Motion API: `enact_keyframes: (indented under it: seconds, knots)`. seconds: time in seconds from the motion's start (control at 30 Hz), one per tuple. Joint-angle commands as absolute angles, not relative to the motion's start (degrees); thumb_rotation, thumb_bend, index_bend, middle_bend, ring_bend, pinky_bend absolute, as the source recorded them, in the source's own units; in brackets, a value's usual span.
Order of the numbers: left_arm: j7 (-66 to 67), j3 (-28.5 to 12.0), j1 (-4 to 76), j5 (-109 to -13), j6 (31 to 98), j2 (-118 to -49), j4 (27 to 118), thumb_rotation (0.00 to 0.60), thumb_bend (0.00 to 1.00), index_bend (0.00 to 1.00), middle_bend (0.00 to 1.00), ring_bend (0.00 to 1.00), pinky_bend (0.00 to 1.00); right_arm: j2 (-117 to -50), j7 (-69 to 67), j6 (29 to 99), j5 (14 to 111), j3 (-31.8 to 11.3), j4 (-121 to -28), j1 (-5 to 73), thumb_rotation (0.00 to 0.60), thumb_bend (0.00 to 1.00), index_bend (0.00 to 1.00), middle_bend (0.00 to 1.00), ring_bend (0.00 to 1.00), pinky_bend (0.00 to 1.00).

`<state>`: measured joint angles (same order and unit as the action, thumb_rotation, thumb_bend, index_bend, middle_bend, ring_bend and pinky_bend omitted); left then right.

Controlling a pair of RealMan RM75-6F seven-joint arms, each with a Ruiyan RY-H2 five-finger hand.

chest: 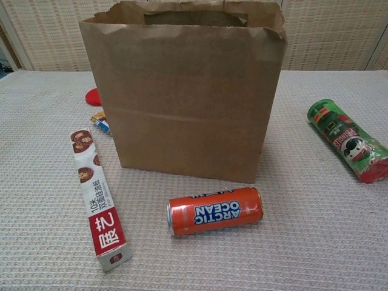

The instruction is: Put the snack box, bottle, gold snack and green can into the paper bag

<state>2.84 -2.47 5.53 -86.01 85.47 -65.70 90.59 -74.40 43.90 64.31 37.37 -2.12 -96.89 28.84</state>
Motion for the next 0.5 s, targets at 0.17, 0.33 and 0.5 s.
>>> enact_keyframes:
  seconds: [0.17,0.33,0.5]
  knots:
    - [2.4,-2.4,5.5,-86.1,85.4,-65.6,90.5,0.600,0.35,0.00,0.00,0.00,0.00,-80.3,49.0,64.0,34.2,-1.5,-94.7,31.9,0.600,0.74,0.06,0.11,0.12,0.21]
    - [2.3,-2.4,5.6,-86.1,85.3,-65.5,90.5,0.600,0.35,0.00,0.00,0.00,0.00,-82.1,48.3,64.7,35.3,-2.1,-95.9,32.6,0.600,0.74,0.06,0.11,0.12,0.21]
    - [2.3,-2.4,5.6,-86.2,85.4,-65.6,90.5,0.600,0.35,0.00,0.00,0.00,0.00,-84.4,47.7,64.8,35.1,-3.4,-96.1,33.7,0.600,0.74,0.06,0.11,0.12,0.21]
